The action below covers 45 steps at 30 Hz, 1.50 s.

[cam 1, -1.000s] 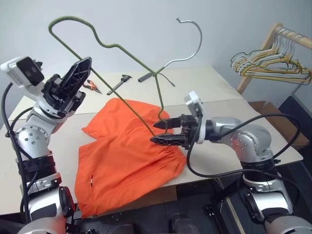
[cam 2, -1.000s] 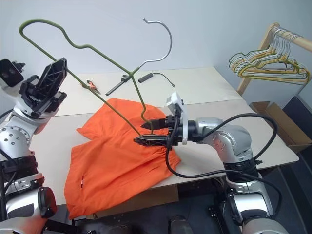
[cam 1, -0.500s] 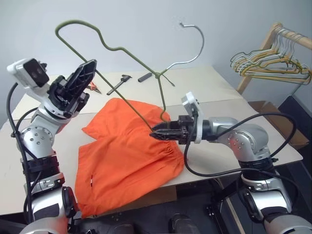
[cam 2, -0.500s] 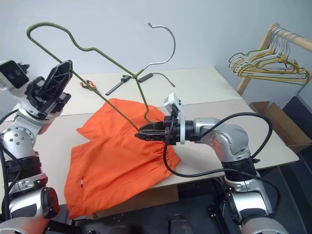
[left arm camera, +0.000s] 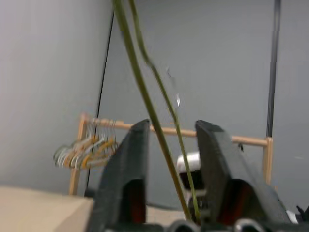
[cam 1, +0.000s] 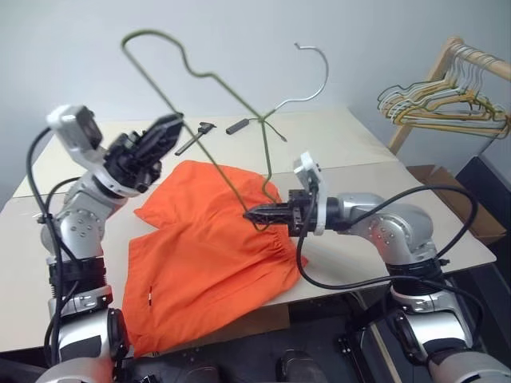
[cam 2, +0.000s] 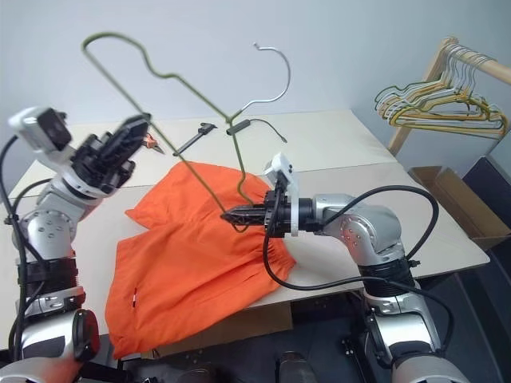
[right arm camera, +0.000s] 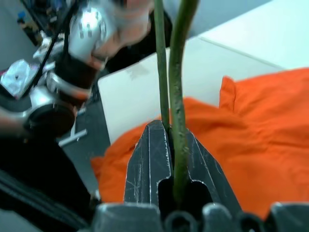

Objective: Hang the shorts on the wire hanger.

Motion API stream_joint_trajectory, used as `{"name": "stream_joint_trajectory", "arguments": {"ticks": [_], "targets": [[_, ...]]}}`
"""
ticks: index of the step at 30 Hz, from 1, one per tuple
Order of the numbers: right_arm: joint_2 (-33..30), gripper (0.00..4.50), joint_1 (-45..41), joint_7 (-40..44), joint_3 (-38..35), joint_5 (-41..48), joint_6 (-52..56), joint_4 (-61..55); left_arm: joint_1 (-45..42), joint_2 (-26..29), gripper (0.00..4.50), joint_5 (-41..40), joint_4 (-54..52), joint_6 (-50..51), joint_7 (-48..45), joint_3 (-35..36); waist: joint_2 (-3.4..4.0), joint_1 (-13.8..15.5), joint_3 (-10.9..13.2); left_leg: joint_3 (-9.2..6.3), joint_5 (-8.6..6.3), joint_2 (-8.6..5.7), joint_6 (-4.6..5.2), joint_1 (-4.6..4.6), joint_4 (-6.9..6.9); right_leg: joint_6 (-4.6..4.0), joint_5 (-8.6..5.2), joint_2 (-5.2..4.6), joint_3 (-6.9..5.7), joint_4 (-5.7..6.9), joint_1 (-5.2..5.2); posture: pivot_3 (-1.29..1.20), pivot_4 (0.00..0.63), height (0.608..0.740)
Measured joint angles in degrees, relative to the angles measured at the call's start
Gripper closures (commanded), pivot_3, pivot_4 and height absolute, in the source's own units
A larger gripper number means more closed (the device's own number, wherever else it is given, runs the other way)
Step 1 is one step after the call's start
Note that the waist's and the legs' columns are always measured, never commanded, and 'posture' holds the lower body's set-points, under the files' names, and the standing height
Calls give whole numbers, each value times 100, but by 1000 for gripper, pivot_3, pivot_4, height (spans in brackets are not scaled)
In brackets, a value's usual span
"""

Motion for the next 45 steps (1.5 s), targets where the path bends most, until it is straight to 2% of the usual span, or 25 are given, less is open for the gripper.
{"name": "stream_joint_trajectory", "arguments": {"ticks": [4,6,9,14,18,21,23,27,33,37,45], "targets": [[-282,4500,116,-290,-411,254,283,-224,459,366,537,755,-82,-173,-26,-467,2,-13,1,5,-1,1,0,-2,-3,0,0,-1,1,-2,-4,-83,0,740],[-898,4500,531,-314,-604,376,612,-482,734,716,12,1311,-245,-447,-121,-756,2,10,1,22,-2,0,2,-18,-2,-1,-1,-5,-15,-11,-7,-87,0,740],[-1650,4500,1111,-292,-928,565,1135,-502,893,1078,12,1634,-420,-659,-250,-798,2,17,2,38,-6,1,9,-23,0,-1,-1,-12,-14,-14,-11,-93,0,740],[-2451,4500,1609,-175,-1275,1047,2098,-439,946,1465,12,2105,-1057,-933,-496,-1157,7,-21,0,47,-11,3,18,-3,-4,0,-2,-5,0,-15,0,-106,0,740],[-3279,4500,2389,450,-1261,1149,2297,-334,1275,1757,12,2747,-1322,-1351,-720,-1695,21,-19,-1,52,-15,-1,24,0,-3,7,-7,-6,10,-15,0,-105,0,740],[-3881,4500,2691,1253,-1065,1254,2542,206,1363,1812,12,2995,-1353,-1514,-801,-1933,20,-12,-2,52,-17,0,28,14,0,10,-8,-6,16,-20,12,-98,0,740],[-4041,4500,2733,1713,-852,1252,2617,627,1366,1816,12,3038,-1418,-1536,-818,-1955,18,-20,-3,50,-20,4,33,22,-1,12,-8,-3,20,-27,17,-95,0,740],[-4107,4500,2501,2314,-170,1068,2656,1416,1380,1822,12,3097,-1506,-1541,-858,-1990,25,-47,-5,45,-24,8,41,21,-3,12,-8,2,31,-35,12,-87,0,740],[-3937,4500,1850,2393,694,358,2639,2261,1514,1842,12,3192,-1557,-1556,-923,-2059,28,-10,-5,50,-25,8,42,17,-1,15,-6,2,32,-39,10,-75,0,740],[-3582,4500,1620,2326,921,66,2639,2665,1525,1841,12,3227,-1559,-1575,-906,-2065,29,0,-6,51,-25,5,42,14,-1,17,-5,0,31,-41,11,-68,0,740],[-3386,4500,1529,2325,996,-171,2630,2918,1625,1841,12,3297,-1559,-1638,-844,-2065,30,15,-6,50,-25,2,42,10,3,25,0,-3,30,-45,12,-58,0,740]]}}
